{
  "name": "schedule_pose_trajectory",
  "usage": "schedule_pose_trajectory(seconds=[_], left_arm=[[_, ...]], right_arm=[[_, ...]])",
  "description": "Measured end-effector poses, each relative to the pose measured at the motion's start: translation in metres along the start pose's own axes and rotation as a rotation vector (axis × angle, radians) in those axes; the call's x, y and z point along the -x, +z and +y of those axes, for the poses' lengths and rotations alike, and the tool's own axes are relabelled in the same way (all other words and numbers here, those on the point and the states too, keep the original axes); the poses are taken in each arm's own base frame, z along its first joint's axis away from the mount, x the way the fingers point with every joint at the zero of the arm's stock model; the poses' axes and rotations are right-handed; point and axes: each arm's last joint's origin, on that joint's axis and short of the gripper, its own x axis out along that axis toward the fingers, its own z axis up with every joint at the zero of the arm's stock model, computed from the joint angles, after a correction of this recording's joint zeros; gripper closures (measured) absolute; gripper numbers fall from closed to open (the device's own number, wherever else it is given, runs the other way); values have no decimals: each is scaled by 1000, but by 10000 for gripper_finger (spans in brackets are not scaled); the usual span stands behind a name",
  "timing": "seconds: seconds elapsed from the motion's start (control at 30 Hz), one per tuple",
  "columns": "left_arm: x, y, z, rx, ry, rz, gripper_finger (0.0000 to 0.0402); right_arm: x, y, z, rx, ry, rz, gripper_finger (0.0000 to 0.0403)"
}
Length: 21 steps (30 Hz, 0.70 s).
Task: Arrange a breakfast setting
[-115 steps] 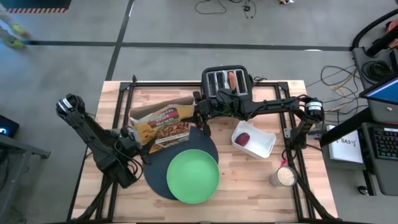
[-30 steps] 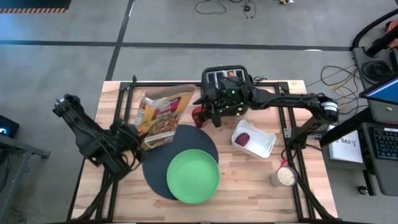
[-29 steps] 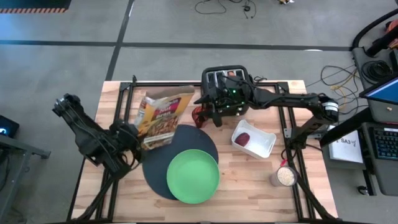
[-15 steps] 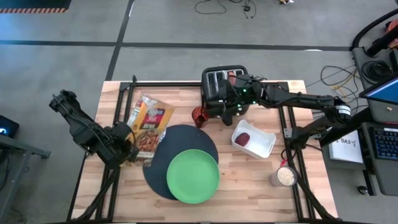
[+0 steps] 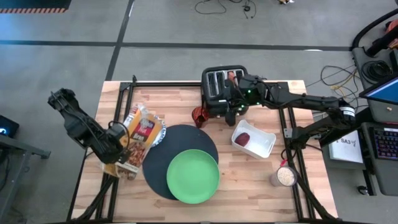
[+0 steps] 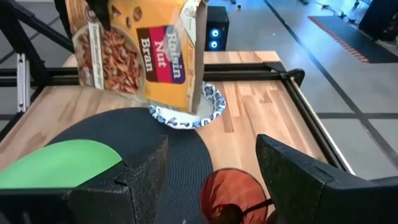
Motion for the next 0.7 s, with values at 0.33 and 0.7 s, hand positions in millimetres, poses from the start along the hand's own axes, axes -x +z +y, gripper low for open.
schedule_pose_trajectory(seconds=[0.33, 0.7], left_arm=[[27, 2, 11, 84, -113, 102, 401], [39, 2, 25, 216, -120, 267, 401]], right_arm=[[-7, -18, 0, 9, 1, 11, 170], [-13, -43, 0, 72, 4, 43, 170]])
